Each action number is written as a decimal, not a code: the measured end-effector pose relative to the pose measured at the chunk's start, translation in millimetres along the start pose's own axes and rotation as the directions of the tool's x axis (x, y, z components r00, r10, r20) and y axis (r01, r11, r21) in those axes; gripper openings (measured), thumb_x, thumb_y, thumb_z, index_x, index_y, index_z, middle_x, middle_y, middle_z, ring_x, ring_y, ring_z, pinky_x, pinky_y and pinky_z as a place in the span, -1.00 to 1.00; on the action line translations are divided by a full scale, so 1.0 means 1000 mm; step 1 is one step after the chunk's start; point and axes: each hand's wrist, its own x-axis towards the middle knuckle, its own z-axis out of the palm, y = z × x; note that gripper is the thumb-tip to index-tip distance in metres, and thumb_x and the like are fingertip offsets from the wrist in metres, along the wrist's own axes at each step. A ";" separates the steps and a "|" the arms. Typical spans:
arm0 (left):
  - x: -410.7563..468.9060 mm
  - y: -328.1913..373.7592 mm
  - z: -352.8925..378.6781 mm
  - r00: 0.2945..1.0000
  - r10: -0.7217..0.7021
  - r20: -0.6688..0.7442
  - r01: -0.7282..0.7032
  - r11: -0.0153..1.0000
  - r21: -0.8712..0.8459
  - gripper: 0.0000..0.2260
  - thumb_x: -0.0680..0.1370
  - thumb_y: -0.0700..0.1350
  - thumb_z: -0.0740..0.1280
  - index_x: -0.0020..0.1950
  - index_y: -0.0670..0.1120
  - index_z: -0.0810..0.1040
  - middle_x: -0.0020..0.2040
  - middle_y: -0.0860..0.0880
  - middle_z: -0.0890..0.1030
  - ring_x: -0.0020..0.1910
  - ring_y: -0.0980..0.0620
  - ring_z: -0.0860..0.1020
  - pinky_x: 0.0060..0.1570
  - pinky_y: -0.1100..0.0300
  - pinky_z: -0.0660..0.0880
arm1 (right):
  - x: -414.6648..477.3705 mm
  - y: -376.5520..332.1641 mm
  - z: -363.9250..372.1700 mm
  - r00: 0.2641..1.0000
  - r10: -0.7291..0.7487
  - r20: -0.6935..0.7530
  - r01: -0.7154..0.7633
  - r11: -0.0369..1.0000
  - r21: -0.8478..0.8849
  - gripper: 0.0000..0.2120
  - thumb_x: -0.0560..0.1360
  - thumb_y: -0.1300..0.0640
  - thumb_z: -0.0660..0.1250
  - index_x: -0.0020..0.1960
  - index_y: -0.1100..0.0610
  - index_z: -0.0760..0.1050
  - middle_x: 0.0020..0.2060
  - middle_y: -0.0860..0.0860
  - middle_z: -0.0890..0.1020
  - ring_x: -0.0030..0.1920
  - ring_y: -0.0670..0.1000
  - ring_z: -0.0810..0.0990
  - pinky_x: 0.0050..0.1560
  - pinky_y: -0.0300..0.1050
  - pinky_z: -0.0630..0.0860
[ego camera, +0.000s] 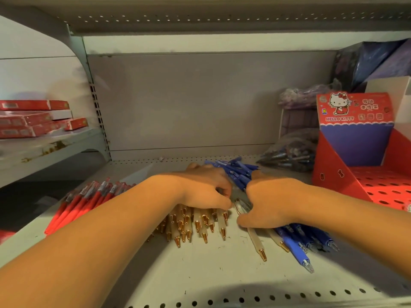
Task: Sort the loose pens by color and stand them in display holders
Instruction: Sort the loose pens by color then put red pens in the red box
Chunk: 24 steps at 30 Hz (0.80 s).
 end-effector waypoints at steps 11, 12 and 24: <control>-0.021 -0.020 0.001 0.999 -0.035 0.015 0.037 0.978 -0.206 -0.78 0.59 0.17 0.25 0.21 0.24 0.52 0.14 0.20 0.43 0.16 0.15 0.39 0.17 0.12 0.38 | 0.012 -0.013 0.003 1.000 0.008 -0.018 -0.008 1.000 -0.010 -0.82 0.52 0.02 0.24 -0.21 0.04 0.32 -0.27 -0.01 0.45 -0.29 -0.02 0.43 -0.26 -0.07 0.45; -0.021 -0.019 0.002 0.999 -0.043 0.017 0.045 0.983 -0.181 -0.75 0.59 0.21 0.23 0.23 0.24 0.53 0.17 0.18 0.41 0.18 0.14 0.37 0.18 0.11 0.36 | 0.012 -0.014 0.000 1.000 0.013 0.004 -0.013 1.000 -0.011 -0.85 0.52 0.02 0.24 -0.18 0.04 0.34 -0.26 -0.01 0.46 -0.26 -0.02 0.45 -0.22 -0.05 0.49; -0.012 -0.013 0.005 0.990 -0.139 -0.005 0.138 0.986 -0.092 -0.82 0.55 0.21 0.26 -0.07 0.13 0.41 0.08 0.09 0.42 -0.04 0.09 0.40 -0.05 0.08 0.29 | 0.018 -0.027 -0.004 1.000 -0.023 0.018 0.023 0.999 0.032 -0.79 0.53 -0.02 0.27 -0.22 0.00 0.31 -0.30 -0.03 0.49 -0.35 -0.07 0.45 -0.41 -0.19 0.32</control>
